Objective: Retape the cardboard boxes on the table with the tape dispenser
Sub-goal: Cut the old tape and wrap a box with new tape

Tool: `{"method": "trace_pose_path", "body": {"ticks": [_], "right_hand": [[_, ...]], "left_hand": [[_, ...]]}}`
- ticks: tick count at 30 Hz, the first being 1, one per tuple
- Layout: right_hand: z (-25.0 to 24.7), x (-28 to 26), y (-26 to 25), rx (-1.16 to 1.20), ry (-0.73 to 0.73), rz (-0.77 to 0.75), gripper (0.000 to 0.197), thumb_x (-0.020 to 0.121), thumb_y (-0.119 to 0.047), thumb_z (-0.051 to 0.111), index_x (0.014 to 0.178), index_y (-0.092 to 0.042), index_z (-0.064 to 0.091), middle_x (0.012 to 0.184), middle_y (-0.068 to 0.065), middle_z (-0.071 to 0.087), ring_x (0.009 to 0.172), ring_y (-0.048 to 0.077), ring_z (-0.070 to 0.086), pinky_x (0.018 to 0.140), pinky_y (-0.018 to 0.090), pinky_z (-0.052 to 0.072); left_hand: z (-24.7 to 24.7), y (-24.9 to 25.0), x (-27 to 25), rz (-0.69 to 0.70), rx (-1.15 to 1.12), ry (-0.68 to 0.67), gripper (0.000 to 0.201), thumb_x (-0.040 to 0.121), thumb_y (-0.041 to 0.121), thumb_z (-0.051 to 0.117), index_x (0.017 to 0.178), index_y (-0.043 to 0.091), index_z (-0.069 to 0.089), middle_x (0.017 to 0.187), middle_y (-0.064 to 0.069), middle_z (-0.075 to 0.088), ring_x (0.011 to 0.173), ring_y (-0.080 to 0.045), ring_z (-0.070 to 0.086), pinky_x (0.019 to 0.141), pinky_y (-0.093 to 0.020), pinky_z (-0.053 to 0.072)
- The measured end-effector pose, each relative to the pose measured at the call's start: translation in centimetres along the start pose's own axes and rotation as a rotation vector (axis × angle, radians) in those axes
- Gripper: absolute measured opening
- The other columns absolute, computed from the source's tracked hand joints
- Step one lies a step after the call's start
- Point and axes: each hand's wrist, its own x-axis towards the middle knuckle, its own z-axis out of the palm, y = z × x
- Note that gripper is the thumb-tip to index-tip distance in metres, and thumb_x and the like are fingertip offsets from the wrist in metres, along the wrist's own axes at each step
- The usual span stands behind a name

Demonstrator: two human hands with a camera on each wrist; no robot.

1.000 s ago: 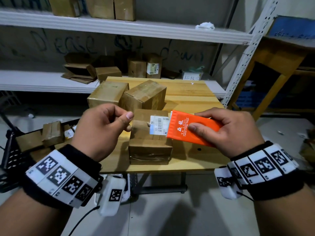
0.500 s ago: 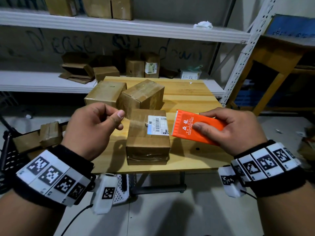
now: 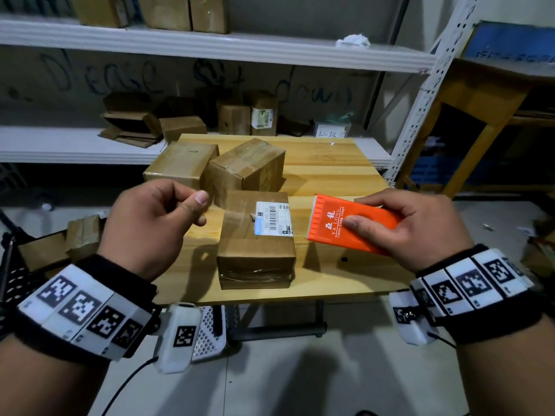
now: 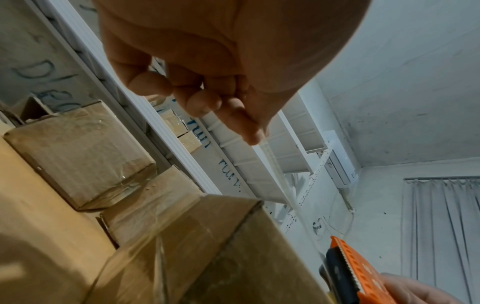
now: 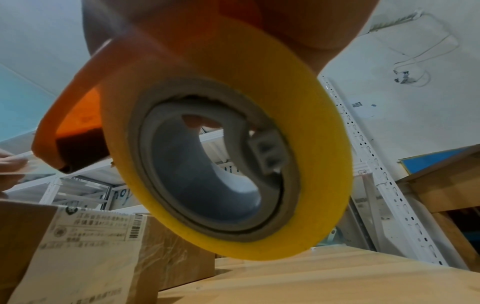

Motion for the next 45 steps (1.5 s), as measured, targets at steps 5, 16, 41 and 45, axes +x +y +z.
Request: {"method": "trace_pose_path", "body": {"ticks": [5,16,41,45], "right_hand": [[-0.4,-0.4,0.4,-0.042,0.000,0.041,0.069,0.069,-0.082,0.058,0.109,-0.030,0.080,0.099,-0.006,0.079,0.081,0.011,0.066,0.071,0.023,0.048],[0.0,-0.1,-0.8,-0.225,0.010,0.190,0.079,0.069,-0.090,0.045,0.110,-0.031,0.078,0.097,-0.003,0.079,0.080,0.013,0.062,0.072,0.027,0.049],[4.1,1.2,0.6,-0.567,-0.025,0.428,0.056,0.093,-0.074,0.048,0.110,-0.025,0.066,0.091,0.005,0.071,0.085,0.032,0.068,0.068,0.038,0.053],[5.1,1.1,0.2,-0.543,-0.122,0.424,0.052,0.089,-0.070,0.058,0.117,-0.026,0.060,0.098,0.005,0.073,0.091,0.032,0.069,0.079,0.042,0.058]], "left_hand": [[-0.2,-0.1,-0.1,-0.029,0.006,0.006,0.018,0.096,0.034,0.069,0.083,0.022,0.071,0.079,0.021,0.073,0.068,0.007,0.063,0.063,-0.026,0.040],[0.6,4.1,-2.9,0.351,0.195,0.069,0.017,0.097,0.034,0.067,0.082,0.025,0.069,0.074,0.014,0.066,0.070,-0.005,0.058,0.064,-0.024,0.044],[-1.5,5.9,-3.7,0.512,0.225,-0.020,0.012,0.097,0.037,0.062,0.088,0.029,0.064,0.082,0.019,0.059,0.079,-0.003,0.055,0.066,-0.019,0.039],[-1.8,5.0,-3.3,0.517,0.207,-0.033,0.016,0.097,0.038,0.062,0.090,0.024,0.067,0.082,0.014,0.062,0.081,-0.007,0.058,0.068,-0.020,0.043]]}}
